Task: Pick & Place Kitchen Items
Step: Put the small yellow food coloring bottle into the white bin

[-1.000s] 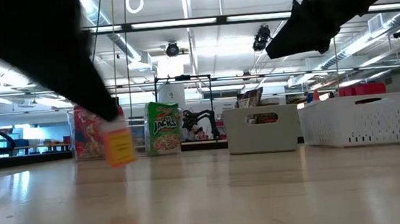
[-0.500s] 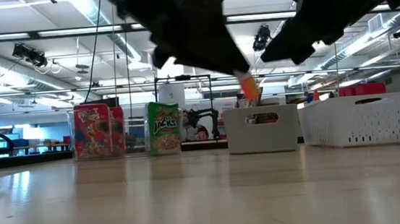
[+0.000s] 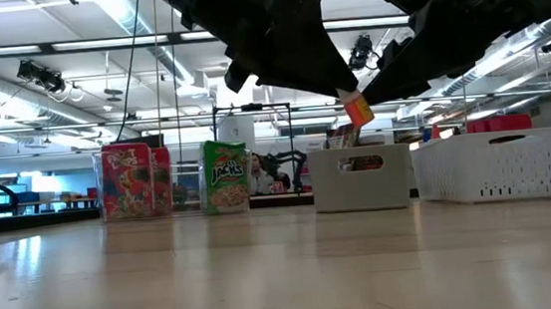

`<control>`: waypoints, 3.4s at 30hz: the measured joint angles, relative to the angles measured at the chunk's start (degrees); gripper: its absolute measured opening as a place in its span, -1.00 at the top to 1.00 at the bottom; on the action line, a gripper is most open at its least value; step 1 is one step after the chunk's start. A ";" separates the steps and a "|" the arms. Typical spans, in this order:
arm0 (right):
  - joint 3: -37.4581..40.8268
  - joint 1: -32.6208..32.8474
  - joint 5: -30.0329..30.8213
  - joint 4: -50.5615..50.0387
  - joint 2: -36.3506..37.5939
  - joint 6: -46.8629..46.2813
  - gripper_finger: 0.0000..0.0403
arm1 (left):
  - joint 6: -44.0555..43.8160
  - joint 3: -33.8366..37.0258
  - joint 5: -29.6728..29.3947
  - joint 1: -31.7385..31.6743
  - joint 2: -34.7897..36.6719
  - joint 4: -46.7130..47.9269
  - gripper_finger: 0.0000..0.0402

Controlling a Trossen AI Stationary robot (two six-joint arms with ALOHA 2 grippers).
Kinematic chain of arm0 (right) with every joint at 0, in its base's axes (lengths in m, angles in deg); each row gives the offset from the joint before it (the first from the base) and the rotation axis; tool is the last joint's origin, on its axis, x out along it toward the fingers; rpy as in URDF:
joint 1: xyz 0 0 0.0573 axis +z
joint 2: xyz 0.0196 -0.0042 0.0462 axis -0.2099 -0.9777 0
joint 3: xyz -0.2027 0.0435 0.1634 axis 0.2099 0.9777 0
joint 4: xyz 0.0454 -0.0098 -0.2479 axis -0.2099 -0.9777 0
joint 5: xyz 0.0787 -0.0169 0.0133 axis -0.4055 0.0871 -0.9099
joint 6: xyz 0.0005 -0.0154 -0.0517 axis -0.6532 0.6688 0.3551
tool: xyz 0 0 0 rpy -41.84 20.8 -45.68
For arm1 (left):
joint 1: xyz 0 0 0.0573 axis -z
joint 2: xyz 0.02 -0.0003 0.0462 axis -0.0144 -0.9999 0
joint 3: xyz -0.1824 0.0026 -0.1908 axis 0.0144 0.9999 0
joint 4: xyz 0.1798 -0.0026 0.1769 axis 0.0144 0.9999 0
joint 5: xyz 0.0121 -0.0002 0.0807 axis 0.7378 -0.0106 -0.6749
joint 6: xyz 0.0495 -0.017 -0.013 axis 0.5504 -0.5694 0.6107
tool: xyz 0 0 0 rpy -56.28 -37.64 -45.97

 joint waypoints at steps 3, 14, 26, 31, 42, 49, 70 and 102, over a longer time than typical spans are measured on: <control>0.00 0.00 0.00 -0.02 0.00 0.05 0.08 | -0.10 0.00 -0.47 -0.04 0.00 -0.46 0.65; 0.00 0.00 2.43 2.90 0.00 2.98 0.07 | 6.08 0.00 -1.64 -0.07 0.04 -9.84 0.66; 0.00 0.00 2.50 3.33 -0.01 4.55 0.42 | 5.53 0.00 -3.56 -0.12 0.04 -9.84 0.63; 0.00 0.00 2.46 3.31 -0.02 4.79 0.56 | 5.46 0.00 -3.10 -0.12 0.04 -9.86 0.58; 0.00 0.00 2.49 3.17 -0.01 4.26 0.58 | 4.33 0.00 -3.11 -0.14 0.04 -9.80 0.51; 0.00 0.00 2.51 2.28 -0.02 4.09 0.58 | 5.07 0.00 -3.13 -0.16 0.04 -9.75 0.51; 0.02 0.02 13.77 -10.57 0.39 2.23 0.57 | 1.18 0.00 -4.80 -0.16 0.04 -8.22 0.51; 2.85 -1.57 53.36 -57.69 18.80 -44.38 0.54 | -2.60 0.00 4.46 -0.16 0.04 -8.90 0.51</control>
